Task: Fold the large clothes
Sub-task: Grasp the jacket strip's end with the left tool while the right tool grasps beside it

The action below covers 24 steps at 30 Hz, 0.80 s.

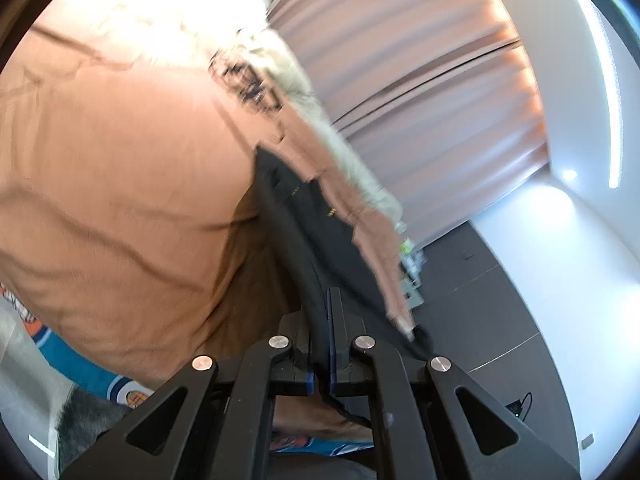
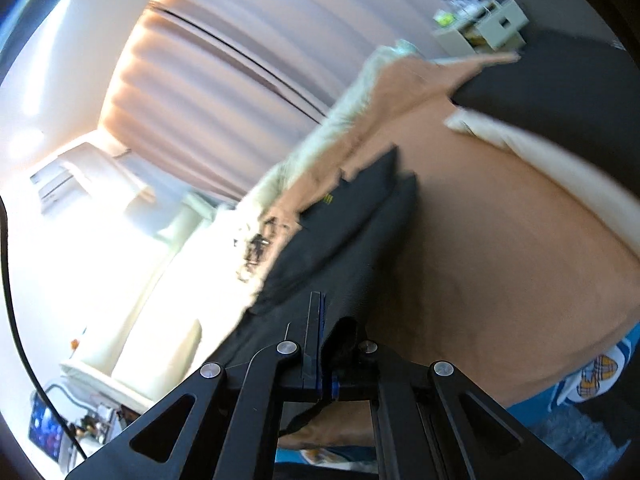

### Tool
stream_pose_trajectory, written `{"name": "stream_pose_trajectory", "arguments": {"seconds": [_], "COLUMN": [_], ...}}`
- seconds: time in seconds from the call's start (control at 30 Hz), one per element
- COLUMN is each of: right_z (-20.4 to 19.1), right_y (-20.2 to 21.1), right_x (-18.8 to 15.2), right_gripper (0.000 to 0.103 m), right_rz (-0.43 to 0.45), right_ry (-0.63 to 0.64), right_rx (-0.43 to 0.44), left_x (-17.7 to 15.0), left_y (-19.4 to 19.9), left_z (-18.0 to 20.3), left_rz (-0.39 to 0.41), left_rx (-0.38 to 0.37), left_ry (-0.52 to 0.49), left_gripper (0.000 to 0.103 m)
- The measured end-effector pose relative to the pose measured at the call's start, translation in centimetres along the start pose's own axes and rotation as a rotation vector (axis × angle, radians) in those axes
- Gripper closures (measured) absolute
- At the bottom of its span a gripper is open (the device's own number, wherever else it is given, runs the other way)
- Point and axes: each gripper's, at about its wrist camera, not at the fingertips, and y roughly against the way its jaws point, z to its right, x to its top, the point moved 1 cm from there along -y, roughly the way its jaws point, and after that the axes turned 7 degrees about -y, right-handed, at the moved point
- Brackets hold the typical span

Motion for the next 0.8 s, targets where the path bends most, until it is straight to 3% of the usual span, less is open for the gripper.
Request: {"name": "stream_pose_trajectory", "arguments": {"seconds": [0.2,0.53,0.8], "right_z": [-5.8,-12.8,-14.4], "right_y": [4.1,11.0,13.3], "right_x": [0.0,-1.6,-1.8], "right_gripper": [0.100,0.100,0.100], "right_rz": [0.051,0.116,0.147], "right_ry": [0.073,0.154,0.190], "right_rx": [0.088,0.158,0.181], "left_x": [2.0,1.8,2.3], "left_y": [6.2,14.5,15.0], "left_z": [3.6,8.5,9.9], "left_rz": [0.104,0.233,0.256], "left_rx": [-0.066,-0.112,-0.099], "left_ry": [-0.033,-0.064,-0.090], "left_gripper": [0.096,0.096,0.096]}}
